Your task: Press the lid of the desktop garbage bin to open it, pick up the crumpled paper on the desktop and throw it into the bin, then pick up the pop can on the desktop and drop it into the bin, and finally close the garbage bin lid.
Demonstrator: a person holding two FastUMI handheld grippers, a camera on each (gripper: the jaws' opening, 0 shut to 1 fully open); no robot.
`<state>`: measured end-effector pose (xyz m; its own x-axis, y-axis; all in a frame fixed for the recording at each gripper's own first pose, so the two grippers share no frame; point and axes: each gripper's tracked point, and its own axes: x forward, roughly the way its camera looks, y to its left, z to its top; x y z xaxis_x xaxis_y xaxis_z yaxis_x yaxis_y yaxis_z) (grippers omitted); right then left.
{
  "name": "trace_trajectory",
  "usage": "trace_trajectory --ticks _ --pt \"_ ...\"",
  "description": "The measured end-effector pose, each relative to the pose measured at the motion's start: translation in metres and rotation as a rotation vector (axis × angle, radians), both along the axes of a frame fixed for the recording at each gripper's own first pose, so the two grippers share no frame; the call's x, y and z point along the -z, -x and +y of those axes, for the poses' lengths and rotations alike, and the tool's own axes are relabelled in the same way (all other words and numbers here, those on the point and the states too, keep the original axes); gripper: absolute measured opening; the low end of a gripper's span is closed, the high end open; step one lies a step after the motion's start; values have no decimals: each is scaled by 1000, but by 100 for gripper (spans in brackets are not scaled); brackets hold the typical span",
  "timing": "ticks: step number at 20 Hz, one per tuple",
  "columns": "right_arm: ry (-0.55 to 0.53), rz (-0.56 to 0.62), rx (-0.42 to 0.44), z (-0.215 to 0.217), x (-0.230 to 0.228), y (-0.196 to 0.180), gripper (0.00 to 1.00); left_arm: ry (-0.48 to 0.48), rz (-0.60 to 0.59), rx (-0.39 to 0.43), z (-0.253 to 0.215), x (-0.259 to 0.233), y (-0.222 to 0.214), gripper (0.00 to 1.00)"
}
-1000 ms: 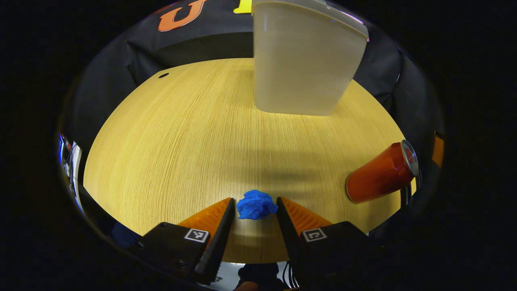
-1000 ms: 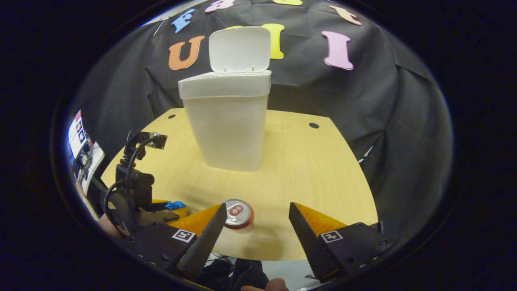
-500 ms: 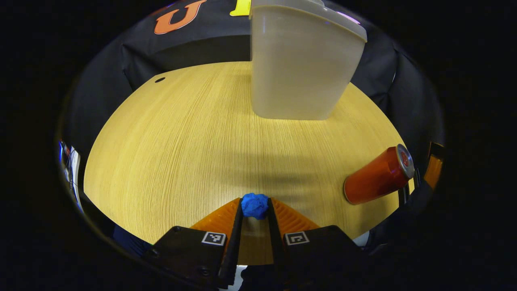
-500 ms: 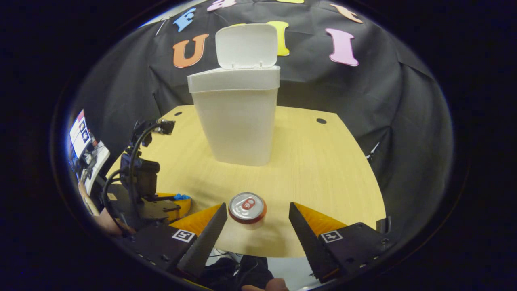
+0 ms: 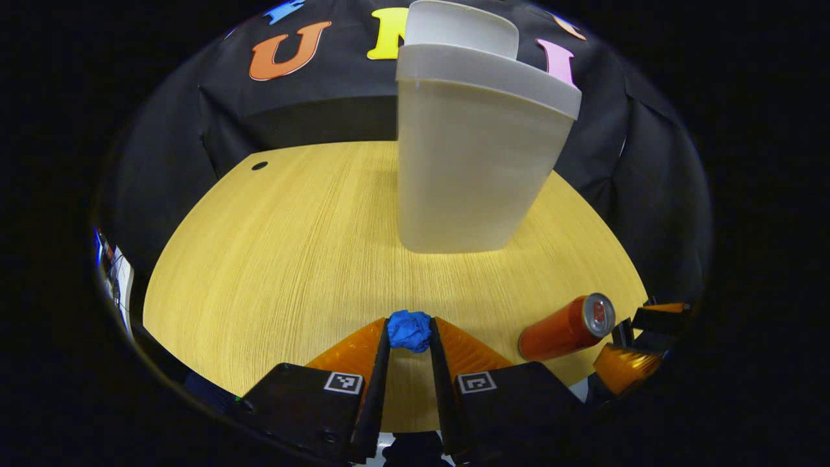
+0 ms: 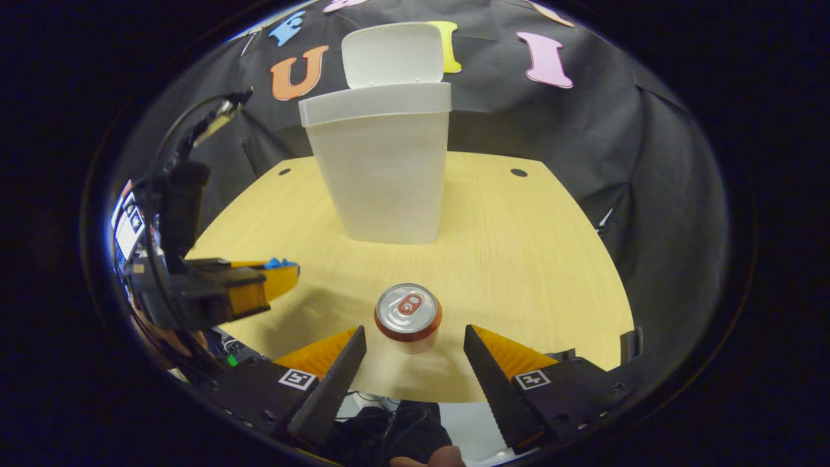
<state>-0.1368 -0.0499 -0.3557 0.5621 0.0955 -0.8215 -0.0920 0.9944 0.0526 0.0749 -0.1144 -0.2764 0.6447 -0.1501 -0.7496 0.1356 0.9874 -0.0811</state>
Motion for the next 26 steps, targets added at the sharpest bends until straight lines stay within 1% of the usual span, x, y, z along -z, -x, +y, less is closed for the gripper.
trace_trajectory --ticks 1,4,10,15,20,25,26 --pt "-2 9 0 1 6 0 95 12 -17 -5 -3 -24 -35 39" --pt "6 37 -10 5 25 -2 95 19 -72 -10 3 -48 -49 39" --pt "-4 90 5 9 63 -10 95 13 -167 -8 9 -87 -62 39" --pt "-17 115 24 11 77 -12 95 3 -255 -5 12 -118 -71 39" --pt "-20 125 52 12 86 -19 95 6 -273 -19 15 -132 -73 39" --pt "-7 128 66 9 90 -26 95 -11 -291 -27 19 -141 -76 39" --pt "-7 129 65 8 90 -26 93 -10 -297 -30 20 -144 -77 39"
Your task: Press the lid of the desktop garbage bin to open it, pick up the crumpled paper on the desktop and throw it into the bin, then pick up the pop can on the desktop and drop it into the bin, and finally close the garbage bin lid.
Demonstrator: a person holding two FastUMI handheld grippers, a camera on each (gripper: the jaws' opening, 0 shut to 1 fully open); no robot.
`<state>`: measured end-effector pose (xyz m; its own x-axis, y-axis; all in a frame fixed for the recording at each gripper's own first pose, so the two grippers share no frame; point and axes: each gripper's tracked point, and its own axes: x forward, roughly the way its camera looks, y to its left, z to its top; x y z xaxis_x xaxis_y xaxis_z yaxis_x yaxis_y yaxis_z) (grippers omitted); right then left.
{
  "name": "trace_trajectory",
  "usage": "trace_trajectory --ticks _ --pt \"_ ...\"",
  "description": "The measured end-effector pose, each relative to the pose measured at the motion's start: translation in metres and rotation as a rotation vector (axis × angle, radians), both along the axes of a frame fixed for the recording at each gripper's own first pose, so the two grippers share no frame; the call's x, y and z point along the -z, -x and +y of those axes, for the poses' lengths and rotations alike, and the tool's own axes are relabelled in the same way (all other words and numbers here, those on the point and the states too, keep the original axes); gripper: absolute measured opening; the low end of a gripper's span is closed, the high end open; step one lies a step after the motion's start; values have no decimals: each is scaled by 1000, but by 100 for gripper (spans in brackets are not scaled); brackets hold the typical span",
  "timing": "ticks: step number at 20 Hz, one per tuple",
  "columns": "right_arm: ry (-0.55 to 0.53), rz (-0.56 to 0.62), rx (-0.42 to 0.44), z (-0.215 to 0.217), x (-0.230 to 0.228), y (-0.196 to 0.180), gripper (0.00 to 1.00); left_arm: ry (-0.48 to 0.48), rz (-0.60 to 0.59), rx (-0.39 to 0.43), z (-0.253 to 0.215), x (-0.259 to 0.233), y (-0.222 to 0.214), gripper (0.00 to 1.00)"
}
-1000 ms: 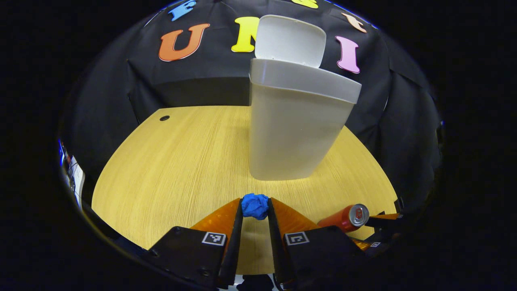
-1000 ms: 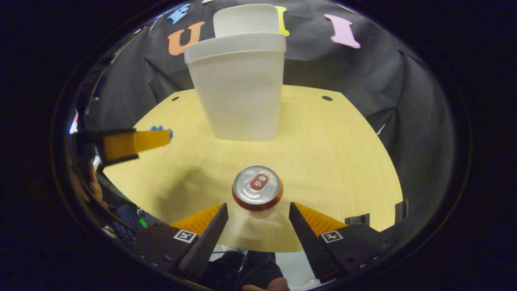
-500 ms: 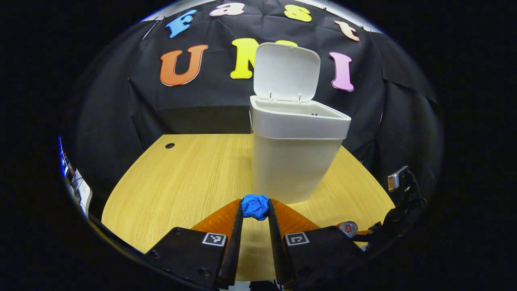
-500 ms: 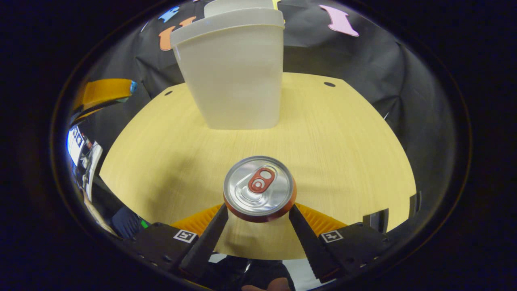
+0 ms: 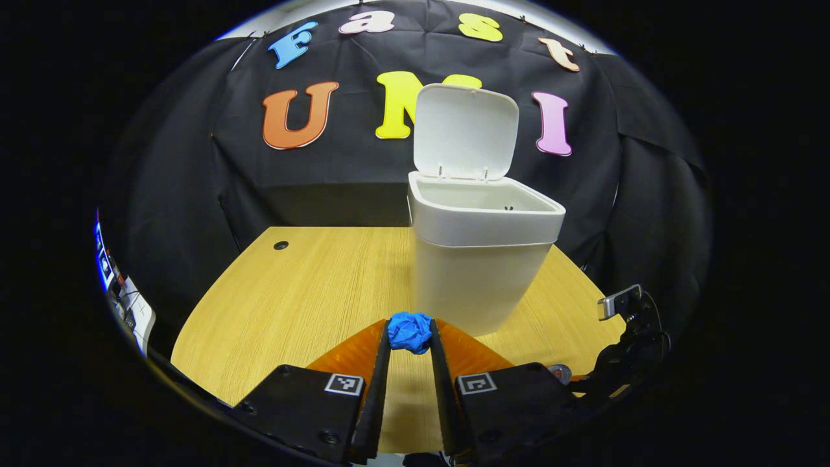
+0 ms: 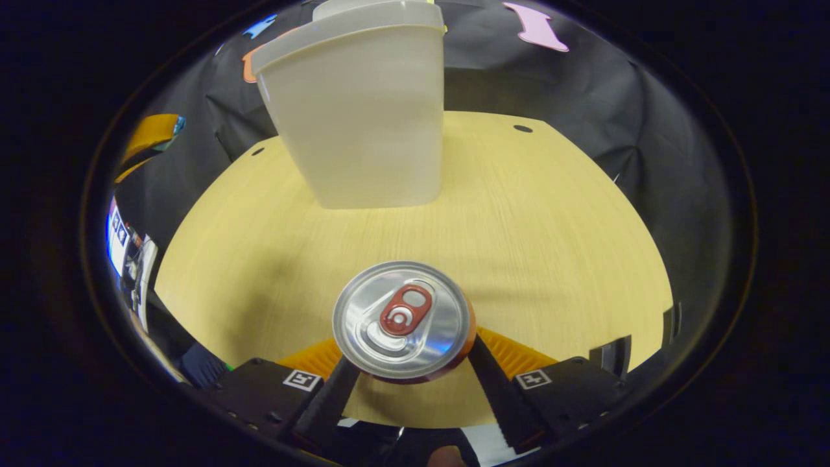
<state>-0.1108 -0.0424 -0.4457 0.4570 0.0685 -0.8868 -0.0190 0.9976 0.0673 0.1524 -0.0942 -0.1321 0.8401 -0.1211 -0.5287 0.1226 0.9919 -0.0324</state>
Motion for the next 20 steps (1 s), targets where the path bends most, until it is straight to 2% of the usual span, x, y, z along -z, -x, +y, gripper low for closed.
trace_trajectory --ticks 2,9,20 --pt "6 -2 -2 1 -5 -4 83 5 -14 3 -1 -3 -3 39" --pt "27 -57 -10 -15 -36 -23 82 15 -99 11 -12 -43 -22 39" --pt "41 -177 3 -44 -109 -68 82 58 -313 41 -42 -139 -96 38"
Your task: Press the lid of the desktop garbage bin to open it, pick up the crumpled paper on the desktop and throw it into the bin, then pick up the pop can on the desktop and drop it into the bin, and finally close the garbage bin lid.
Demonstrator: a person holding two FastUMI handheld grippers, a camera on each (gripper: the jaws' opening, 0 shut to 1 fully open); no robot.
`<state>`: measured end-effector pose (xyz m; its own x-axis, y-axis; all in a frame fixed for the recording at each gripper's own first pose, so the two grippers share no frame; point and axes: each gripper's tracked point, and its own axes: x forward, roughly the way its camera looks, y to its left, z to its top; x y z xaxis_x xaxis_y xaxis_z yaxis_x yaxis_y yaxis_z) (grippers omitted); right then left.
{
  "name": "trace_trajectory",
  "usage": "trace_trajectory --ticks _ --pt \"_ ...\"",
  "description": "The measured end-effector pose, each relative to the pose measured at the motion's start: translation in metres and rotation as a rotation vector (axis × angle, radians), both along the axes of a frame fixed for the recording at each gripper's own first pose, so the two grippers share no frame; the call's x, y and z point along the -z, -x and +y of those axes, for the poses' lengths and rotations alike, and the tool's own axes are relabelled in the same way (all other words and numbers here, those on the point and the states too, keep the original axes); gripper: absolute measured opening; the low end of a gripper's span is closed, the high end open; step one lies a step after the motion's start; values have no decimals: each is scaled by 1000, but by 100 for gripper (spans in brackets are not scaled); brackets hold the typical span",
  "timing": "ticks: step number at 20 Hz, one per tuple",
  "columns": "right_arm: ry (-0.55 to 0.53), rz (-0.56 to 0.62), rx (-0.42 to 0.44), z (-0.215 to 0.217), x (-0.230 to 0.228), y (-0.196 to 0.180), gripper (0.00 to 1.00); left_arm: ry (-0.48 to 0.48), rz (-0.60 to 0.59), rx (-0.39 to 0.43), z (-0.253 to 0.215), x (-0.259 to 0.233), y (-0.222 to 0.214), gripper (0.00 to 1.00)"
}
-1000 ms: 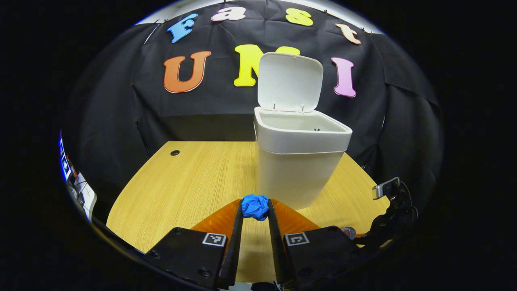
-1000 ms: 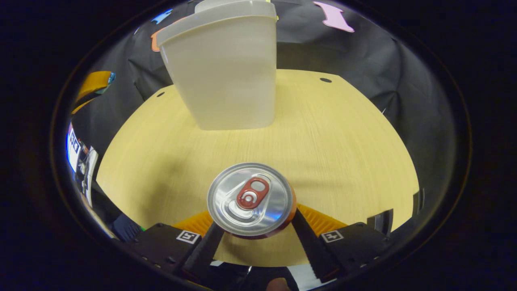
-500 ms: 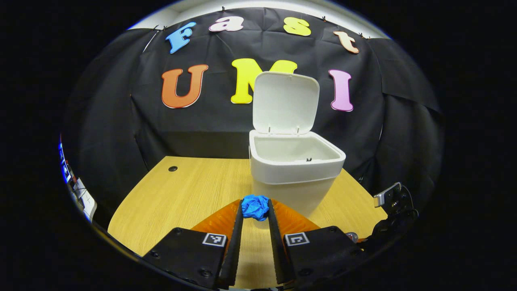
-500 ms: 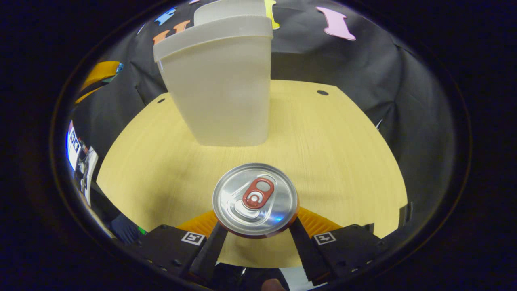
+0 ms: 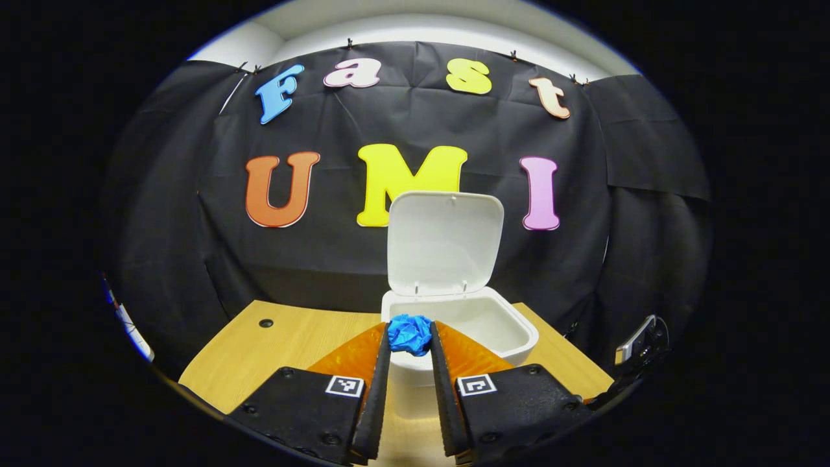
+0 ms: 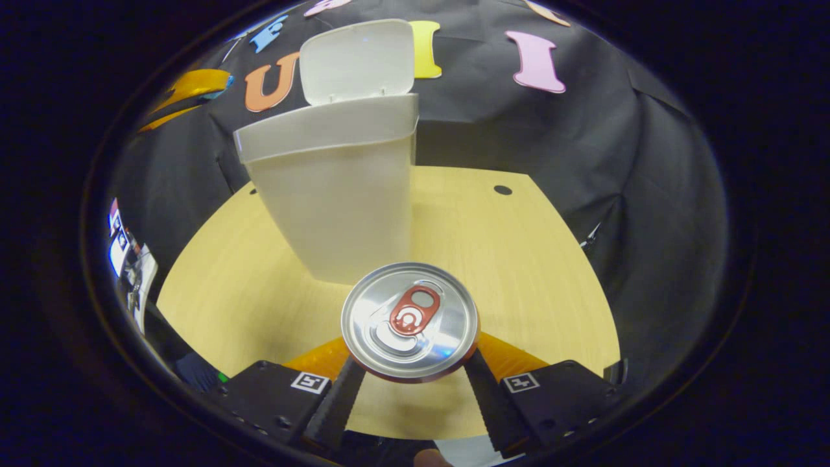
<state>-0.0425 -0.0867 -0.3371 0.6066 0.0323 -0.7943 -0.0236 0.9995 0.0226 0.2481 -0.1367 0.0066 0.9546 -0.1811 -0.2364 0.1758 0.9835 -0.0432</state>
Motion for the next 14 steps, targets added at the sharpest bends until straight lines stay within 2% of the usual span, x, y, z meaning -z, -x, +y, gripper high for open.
trace_trajectory --ticks 6,14 --pt "20 -47 31 -25 -23 -14 81 -10 -42 18 -18 -17 -39 38" --pt "54 -74 84 -47 -27 -15 81 -6 -46 34 -34 -11 -62 40"
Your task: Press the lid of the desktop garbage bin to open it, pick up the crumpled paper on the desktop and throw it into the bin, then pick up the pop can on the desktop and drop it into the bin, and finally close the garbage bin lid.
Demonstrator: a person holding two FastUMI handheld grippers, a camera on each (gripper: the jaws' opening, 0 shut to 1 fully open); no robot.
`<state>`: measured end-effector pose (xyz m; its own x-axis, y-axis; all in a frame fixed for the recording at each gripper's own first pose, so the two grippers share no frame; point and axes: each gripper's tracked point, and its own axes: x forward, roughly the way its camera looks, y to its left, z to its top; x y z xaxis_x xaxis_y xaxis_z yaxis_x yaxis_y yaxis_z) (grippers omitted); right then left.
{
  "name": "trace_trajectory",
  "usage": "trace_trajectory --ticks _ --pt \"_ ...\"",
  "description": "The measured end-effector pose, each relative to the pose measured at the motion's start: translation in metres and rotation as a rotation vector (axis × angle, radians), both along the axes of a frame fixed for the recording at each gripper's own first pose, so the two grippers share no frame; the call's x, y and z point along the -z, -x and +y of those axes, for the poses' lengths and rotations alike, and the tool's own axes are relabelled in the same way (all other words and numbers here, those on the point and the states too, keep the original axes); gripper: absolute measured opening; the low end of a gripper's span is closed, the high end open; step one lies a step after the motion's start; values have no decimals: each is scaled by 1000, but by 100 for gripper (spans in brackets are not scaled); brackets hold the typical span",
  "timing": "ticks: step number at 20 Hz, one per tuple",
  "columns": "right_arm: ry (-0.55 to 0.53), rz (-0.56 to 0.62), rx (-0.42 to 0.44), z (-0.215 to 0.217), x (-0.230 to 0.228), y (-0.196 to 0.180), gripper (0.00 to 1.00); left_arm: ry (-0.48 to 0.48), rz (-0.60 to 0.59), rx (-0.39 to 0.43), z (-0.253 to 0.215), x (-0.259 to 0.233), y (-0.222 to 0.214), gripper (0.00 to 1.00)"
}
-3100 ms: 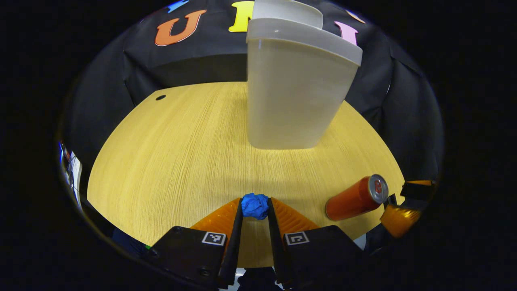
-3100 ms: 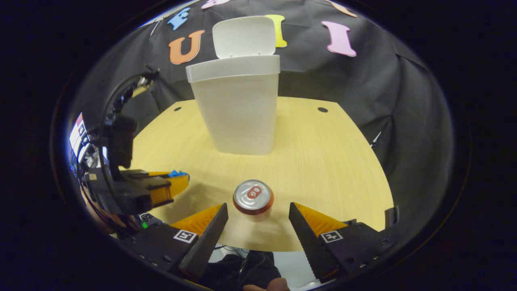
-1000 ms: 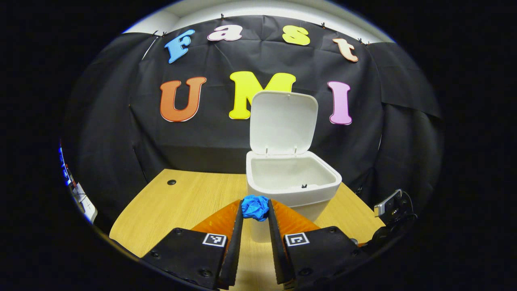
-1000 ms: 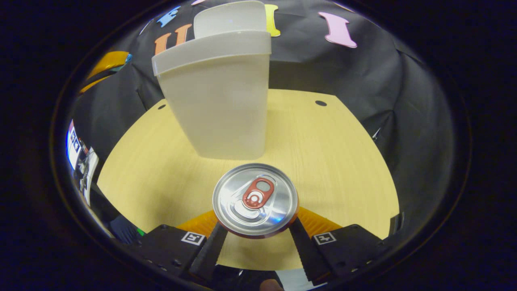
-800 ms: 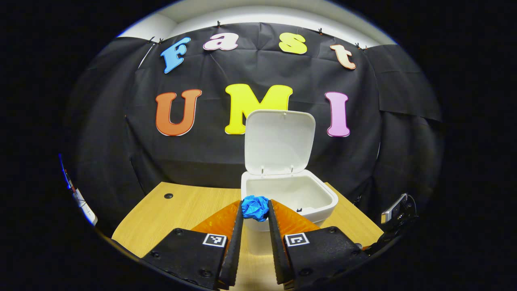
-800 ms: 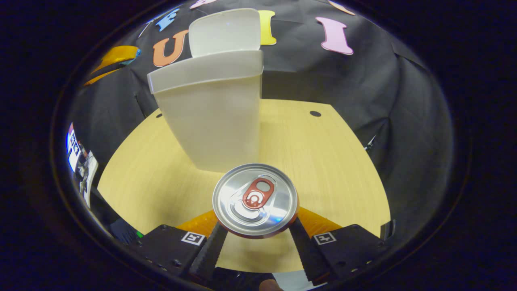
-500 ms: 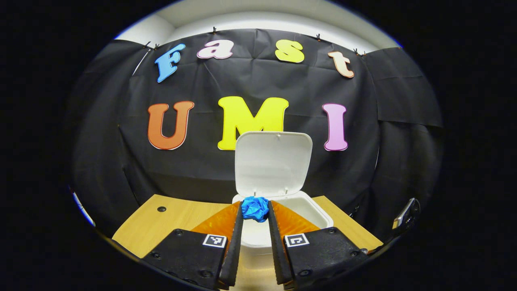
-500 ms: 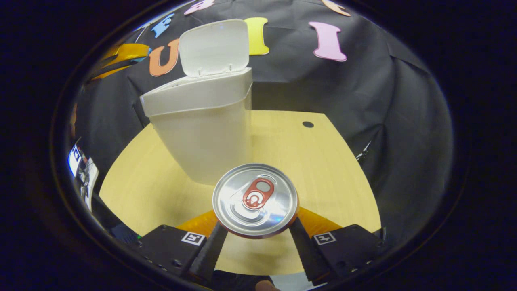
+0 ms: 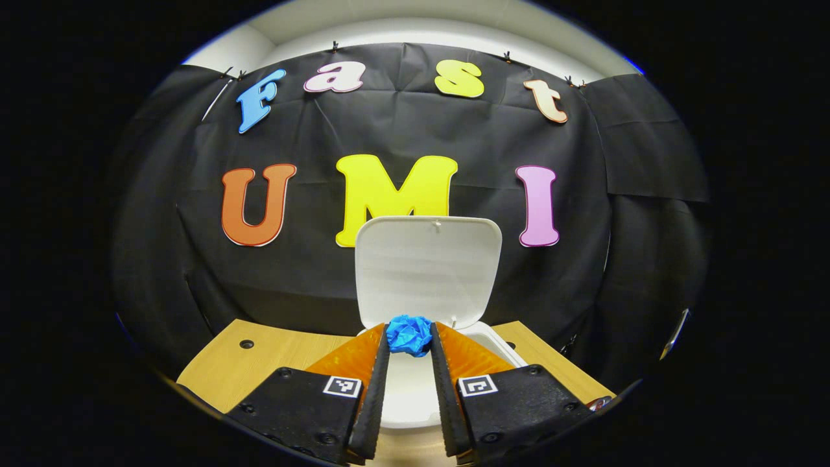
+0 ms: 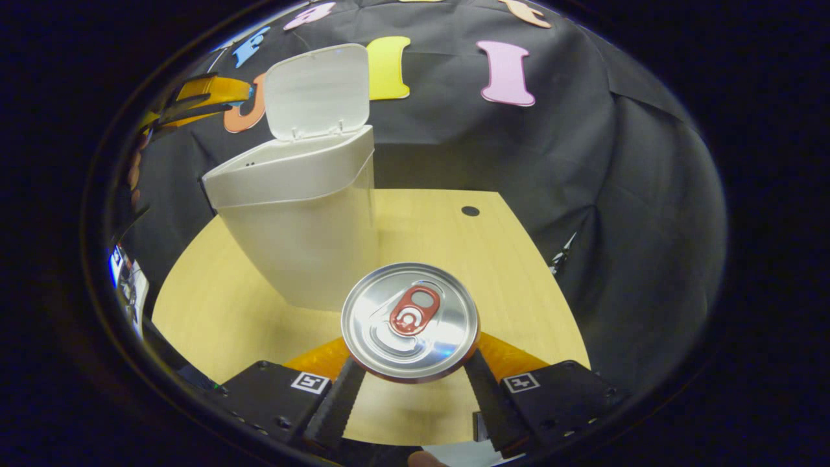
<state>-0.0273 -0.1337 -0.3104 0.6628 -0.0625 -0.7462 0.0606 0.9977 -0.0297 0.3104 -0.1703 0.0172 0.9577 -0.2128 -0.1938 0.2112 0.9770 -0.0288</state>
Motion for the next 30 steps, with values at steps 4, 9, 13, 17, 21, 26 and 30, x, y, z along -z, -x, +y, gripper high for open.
trace_trajectory --ticks 4,9,13,17,21,26,30 --pt "3 2 4 -1 1 0 82 2 15 -1 -4 5 -4 45" --pt "5 3 -13 4 2 -2 82 1 13 -16 -1 6 -4 86" --pt "16 -5 -26 7 -1 -5 82 1 4 -29 5 3 -2 98" --pt "47 -20 -51 10 -9 -7 82 9 1 -42 15 2 3 98" --pt "42 -51 -59 10 -36 -15 82 -8 -6 -62 30 2 18 98" --pt "41 -115 -66 5 -98 -37 82 -8 -15 -110 57 6 42 98" --pt "54 -178 -129 12 -152 -74 81 5 0 -182 87 11 65 98"
